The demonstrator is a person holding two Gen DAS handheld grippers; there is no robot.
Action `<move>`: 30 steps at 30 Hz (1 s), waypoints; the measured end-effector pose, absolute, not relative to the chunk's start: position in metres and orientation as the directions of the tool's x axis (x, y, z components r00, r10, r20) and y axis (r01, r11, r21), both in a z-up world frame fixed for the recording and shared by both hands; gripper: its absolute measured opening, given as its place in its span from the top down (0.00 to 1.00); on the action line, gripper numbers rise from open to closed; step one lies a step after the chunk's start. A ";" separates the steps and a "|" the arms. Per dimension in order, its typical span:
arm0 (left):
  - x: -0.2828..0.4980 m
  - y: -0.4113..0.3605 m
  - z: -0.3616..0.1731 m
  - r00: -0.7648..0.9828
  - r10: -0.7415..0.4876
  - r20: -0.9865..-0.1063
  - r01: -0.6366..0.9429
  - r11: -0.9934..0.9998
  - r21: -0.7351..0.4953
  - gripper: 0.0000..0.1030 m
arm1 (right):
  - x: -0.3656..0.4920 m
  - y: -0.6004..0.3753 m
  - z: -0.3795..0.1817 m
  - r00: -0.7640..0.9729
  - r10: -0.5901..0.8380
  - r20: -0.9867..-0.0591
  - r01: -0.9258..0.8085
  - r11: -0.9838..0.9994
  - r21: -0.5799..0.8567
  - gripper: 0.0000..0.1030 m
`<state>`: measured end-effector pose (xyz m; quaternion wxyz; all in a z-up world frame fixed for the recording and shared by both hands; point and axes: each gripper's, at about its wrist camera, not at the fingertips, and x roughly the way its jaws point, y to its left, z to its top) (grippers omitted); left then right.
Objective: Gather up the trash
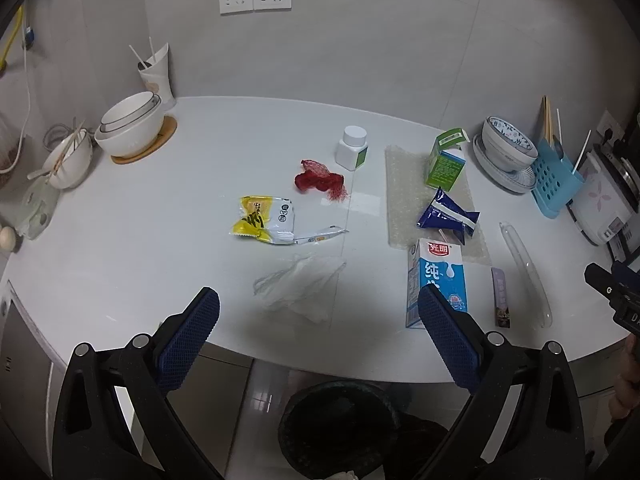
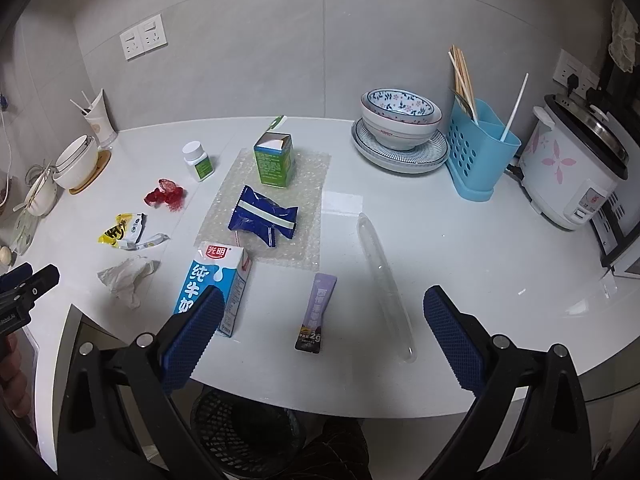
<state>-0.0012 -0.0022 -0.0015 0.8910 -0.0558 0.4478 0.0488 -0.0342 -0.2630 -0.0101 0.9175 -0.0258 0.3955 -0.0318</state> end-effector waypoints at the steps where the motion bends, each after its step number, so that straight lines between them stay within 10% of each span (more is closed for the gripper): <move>1: -0.001 -0.002 -0.002 0.593 0.040 -0.804 -0.136 0.989 -0.051 0.06 | -0.034 -0.263 -0.011 0.684 -0.079 -0.725 0.038 0.997 -0.073 0.07; 30: -0.003 -0.004 -0.002 0.572 0.036 -0.820 -0.141 0.989 -0.055 0.06 | -0.033 -0.263 -0.016 0.674 -0.079 -0.735 0.043 0.997 -0.068 0.07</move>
